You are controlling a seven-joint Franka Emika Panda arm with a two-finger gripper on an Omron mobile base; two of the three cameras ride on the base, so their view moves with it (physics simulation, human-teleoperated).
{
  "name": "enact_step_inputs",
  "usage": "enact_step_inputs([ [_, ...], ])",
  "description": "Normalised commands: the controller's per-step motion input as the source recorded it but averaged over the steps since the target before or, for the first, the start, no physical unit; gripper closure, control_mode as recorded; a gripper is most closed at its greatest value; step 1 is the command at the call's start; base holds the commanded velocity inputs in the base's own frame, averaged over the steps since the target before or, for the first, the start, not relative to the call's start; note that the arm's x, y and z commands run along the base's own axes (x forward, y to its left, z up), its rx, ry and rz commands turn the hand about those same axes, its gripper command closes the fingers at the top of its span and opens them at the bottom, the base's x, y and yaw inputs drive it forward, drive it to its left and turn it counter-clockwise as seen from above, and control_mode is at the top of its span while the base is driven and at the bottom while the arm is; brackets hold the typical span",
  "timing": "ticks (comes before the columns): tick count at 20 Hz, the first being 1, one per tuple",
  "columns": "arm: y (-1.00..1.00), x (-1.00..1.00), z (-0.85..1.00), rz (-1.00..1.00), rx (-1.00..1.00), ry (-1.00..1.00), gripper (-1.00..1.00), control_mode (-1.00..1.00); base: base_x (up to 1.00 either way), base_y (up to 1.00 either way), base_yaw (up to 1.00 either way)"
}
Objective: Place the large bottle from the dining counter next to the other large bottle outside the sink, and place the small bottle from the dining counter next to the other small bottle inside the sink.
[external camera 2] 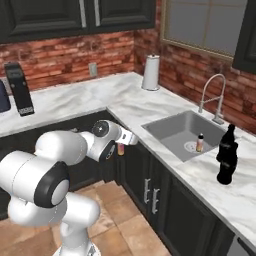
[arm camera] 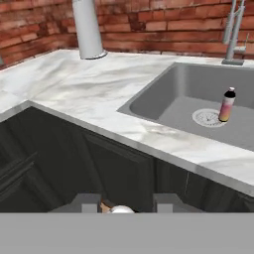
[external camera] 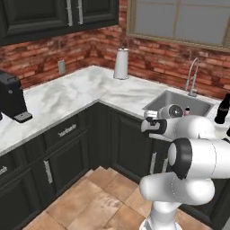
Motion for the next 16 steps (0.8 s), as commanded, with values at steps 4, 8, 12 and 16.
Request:
enact_step_inputs([
  [4, 0.0, 0.0, 0.0, 0.0, 0.0, 0.0, 1.0, 1.0, 0.59, 0.29, -0.36],
  [8, 0.0, 0.0, 0.0, 0.0, 0.0, 0.0, 1.0, 1.0, 0.57, 0.28, -0.35],
  [12, 0.0, 0.0, 0.0, 0.0, 0.0, 0.0, 1.0, 1.0, 0.54, 0.2, -0.35],
  [16, 0.0, 0.0, 0.0, 0.0, 0.0, 0.0, 1.0, 1.0, 0.56, 0.02, -0.34],
])
